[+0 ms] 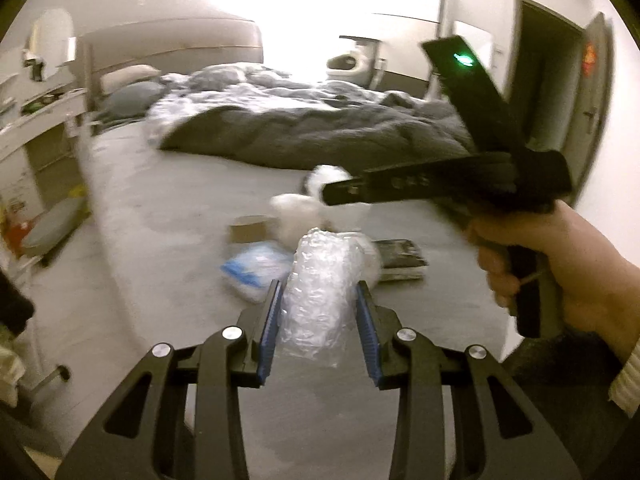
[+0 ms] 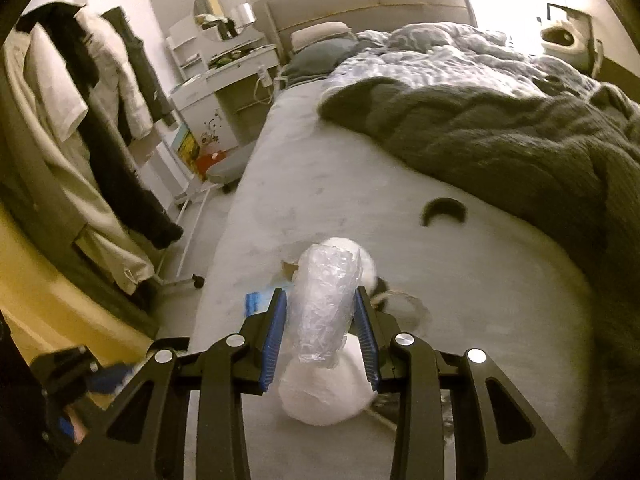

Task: Collect trash
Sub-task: 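Carry the bubble-wrap roll with the left tool over the black bin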

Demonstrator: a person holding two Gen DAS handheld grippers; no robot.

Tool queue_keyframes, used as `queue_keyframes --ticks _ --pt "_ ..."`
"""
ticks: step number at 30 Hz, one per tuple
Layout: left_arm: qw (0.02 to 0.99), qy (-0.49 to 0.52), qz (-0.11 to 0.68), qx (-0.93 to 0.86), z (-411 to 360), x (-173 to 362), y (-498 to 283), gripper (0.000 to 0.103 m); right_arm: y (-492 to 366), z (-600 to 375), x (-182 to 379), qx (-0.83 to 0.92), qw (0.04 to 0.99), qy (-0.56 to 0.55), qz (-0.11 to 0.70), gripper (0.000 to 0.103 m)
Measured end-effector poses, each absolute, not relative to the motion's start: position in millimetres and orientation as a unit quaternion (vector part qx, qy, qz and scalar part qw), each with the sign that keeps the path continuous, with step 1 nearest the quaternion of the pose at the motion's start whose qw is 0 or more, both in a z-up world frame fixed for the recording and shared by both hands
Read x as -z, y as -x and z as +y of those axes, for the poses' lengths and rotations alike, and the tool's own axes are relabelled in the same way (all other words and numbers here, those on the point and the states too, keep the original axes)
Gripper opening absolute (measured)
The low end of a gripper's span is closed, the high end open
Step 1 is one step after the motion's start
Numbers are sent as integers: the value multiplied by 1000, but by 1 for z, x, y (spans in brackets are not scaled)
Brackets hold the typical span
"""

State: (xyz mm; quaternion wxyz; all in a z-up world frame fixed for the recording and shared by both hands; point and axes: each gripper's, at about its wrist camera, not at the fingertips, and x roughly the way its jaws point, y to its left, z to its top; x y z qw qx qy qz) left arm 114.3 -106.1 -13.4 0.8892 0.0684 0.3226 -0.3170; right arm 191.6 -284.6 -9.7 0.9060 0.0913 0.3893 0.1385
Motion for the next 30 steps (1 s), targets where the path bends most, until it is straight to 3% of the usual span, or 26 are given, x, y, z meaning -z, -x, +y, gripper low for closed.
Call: queue_keyframes --ticks 17,30 --pt "914 -13 369 170 6 18 -142 39 -196 -175 -6 -204 899 -12 388 35" --pt "880 53 460 104 81 80 -150 39 -203 -123 -11 -246 883 -19 400 35"
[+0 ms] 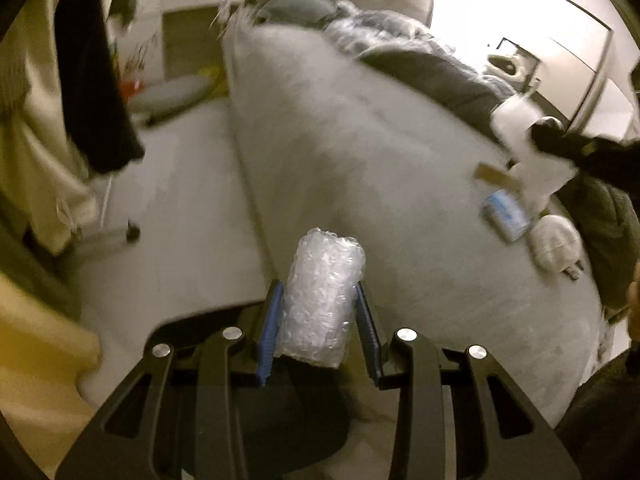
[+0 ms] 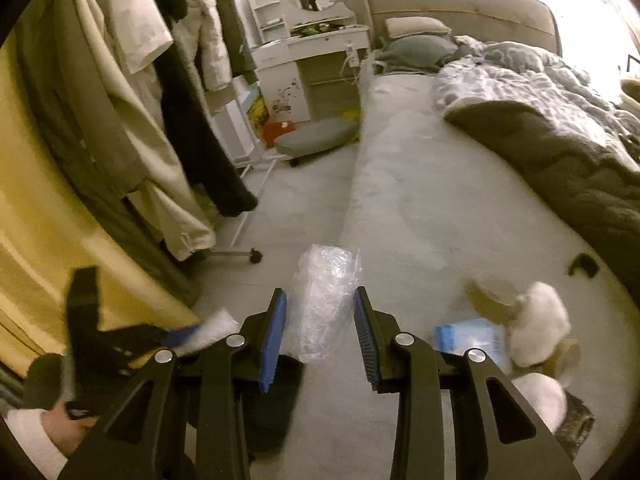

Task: Collect trash
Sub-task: 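Carry the bubble-wrap roll with the left tool over the black bin, then open the left tool to drop the bubble wrap into the bin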

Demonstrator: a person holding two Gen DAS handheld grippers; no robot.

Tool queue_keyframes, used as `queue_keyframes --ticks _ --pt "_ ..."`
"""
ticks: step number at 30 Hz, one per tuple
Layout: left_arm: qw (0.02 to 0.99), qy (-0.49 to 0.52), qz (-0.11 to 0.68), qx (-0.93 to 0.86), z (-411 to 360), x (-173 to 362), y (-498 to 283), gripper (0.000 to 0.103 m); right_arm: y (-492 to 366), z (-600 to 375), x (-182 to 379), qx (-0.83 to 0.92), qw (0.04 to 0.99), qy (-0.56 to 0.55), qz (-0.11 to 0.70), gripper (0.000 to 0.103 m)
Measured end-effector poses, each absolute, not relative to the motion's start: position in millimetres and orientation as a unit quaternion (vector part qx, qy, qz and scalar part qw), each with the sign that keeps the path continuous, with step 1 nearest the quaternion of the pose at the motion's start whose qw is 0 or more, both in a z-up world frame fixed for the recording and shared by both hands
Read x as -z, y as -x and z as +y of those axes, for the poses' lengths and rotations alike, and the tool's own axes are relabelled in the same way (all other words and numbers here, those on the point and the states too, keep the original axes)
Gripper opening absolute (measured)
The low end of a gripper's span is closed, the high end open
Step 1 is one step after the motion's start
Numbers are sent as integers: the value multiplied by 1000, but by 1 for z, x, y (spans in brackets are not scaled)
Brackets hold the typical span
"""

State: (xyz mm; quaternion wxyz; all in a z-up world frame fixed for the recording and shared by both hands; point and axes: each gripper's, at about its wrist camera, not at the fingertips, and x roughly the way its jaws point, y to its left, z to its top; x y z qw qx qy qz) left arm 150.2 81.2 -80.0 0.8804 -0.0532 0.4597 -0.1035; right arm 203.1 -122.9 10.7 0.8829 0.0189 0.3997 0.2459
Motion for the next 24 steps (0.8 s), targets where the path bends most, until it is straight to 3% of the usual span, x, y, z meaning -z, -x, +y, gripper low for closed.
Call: queue_keyframes --ticks 10,24 --pt "842 50 533 74 103 141 -148 39 -195 -67 -9 -284 863 2 418 35" --pt "772 63 629 63 135 221 -128 40 -200 6 37 -305 819 31 485 35"
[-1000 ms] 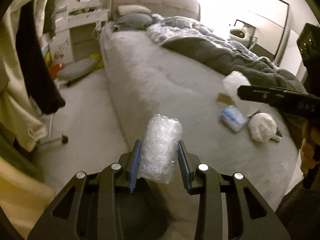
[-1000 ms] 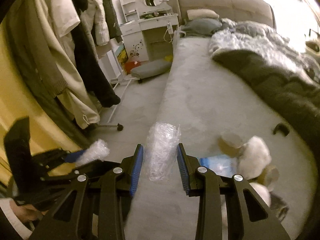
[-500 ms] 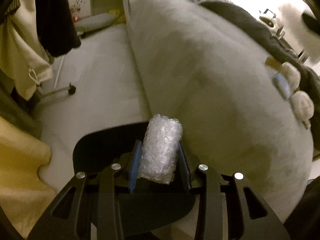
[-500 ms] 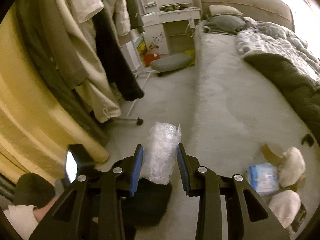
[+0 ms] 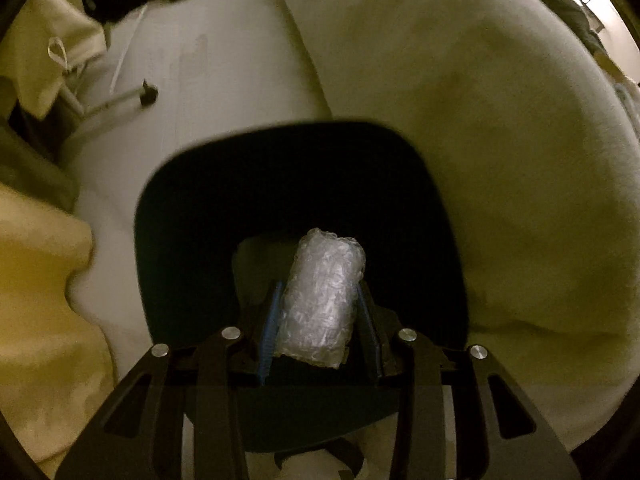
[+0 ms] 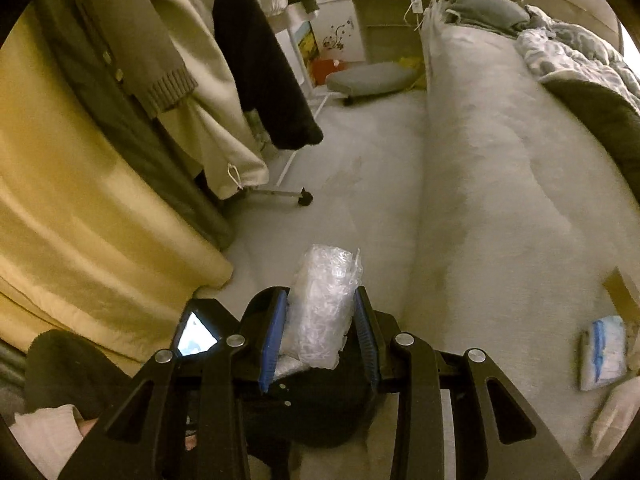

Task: Collect trash
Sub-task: 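Open the left tool to drop the bubble wrap into the bin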

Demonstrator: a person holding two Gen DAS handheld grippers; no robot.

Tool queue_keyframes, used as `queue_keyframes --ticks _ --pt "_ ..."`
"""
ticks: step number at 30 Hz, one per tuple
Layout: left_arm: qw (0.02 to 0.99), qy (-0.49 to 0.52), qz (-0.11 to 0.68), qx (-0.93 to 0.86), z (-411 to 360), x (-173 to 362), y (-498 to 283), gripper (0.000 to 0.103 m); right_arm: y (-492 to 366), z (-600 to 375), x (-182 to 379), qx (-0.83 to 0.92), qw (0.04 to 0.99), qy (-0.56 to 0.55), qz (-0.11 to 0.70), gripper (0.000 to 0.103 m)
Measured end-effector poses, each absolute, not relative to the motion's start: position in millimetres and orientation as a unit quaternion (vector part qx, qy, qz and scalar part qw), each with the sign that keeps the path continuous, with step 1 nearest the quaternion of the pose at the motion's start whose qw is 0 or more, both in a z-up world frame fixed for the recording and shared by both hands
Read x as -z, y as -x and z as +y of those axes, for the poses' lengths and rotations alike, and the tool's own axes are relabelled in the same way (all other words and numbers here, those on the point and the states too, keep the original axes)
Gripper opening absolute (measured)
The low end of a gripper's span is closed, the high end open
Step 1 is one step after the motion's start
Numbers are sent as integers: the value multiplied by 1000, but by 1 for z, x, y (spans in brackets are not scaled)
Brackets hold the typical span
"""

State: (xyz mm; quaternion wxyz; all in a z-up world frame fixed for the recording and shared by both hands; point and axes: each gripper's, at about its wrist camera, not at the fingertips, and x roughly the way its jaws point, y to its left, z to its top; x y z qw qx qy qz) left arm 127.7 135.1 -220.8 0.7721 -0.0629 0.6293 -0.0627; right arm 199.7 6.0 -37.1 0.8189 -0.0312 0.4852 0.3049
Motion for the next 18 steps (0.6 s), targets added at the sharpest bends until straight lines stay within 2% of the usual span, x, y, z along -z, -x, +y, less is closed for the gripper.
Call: queue_keyframes --ticks 4,14,18 --pt "759 72 645 59 141 237 -121 42 -206 17 54 -299 808 32 506 35" --pt "766 77 636 49 167 227 -97 74 -216 47 104 -299 778 36 551 35" --pt "772 76 630 39 181 216 -85 74 -217 56 125 -295 768 46 567 35"
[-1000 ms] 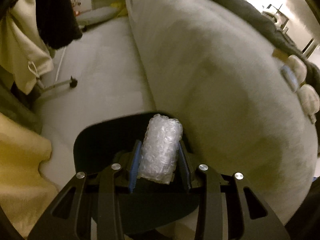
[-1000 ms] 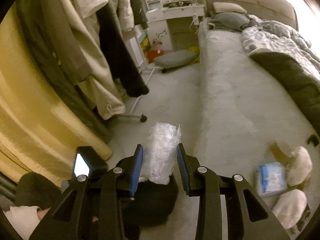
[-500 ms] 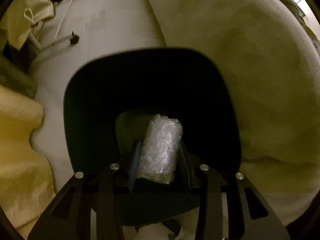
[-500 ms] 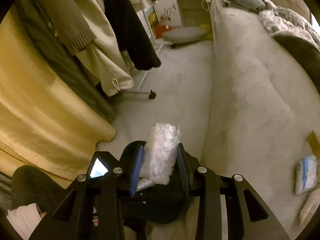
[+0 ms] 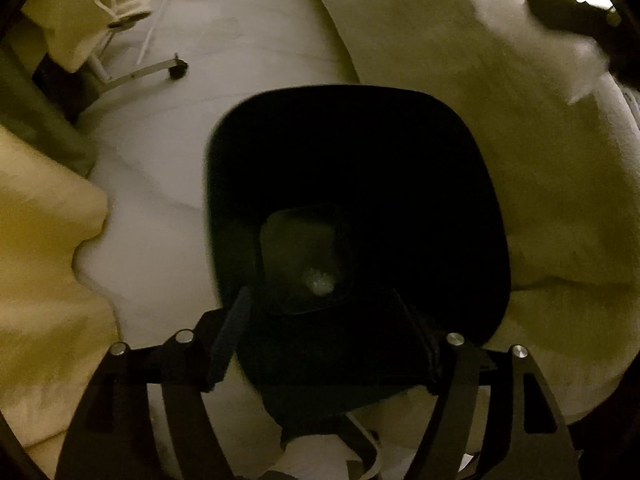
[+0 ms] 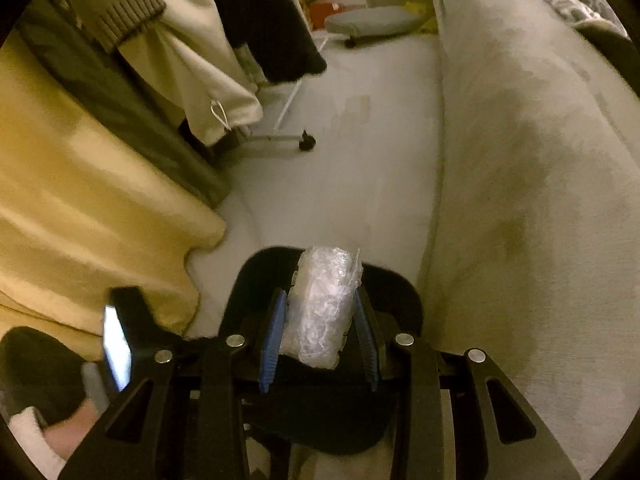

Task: Collect trash
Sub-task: 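Open the left tool to drop the bubble wrap into the bin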

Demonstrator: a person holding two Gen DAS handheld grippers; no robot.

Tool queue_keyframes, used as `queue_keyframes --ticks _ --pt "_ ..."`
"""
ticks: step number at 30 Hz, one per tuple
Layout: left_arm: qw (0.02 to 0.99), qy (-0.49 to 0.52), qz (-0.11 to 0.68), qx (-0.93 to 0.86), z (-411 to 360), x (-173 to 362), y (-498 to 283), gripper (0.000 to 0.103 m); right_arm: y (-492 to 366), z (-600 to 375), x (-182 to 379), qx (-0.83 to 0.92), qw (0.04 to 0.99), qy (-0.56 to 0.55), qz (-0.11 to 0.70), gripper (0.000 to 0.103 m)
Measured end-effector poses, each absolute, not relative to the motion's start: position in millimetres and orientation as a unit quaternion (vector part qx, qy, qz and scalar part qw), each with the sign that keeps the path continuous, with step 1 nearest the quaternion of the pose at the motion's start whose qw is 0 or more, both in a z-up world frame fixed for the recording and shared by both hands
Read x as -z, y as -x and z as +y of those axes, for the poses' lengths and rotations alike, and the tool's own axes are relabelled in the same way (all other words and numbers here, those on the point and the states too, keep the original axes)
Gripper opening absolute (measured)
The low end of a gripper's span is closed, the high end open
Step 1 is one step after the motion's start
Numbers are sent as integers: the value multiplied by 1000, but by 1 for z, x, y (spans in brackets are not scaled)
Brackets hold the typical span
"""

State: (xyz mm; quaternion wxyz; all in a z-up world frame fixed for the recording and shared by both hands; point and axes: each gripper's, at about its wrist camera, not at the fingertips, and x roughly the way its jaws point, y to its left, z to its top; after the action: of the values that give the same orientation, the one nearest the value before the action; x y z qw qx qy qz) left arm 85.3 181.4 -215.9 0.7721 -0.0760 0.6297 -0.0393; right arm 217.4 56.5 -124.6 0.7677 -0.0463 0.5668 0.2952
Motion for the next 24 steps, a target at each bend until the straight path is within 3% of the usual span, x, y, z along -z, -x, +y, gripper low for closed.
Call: queue_keyframes --ticks 6,14,19,24 --pt "785 67 615 29 195 197 -72 74 -218 65 150 -294 757 57 581 35" --pt "813 71 577 18 210 166 -72 61 -215 77 188 -288 741 68 603 35" --pt "850 56 523 31 201 124 -70 60 -208 86 217 -288 726 78 619 35" --pt "871 39 487 42 193 96 -72 52 -201 93 236 -291 714 94 629 35"
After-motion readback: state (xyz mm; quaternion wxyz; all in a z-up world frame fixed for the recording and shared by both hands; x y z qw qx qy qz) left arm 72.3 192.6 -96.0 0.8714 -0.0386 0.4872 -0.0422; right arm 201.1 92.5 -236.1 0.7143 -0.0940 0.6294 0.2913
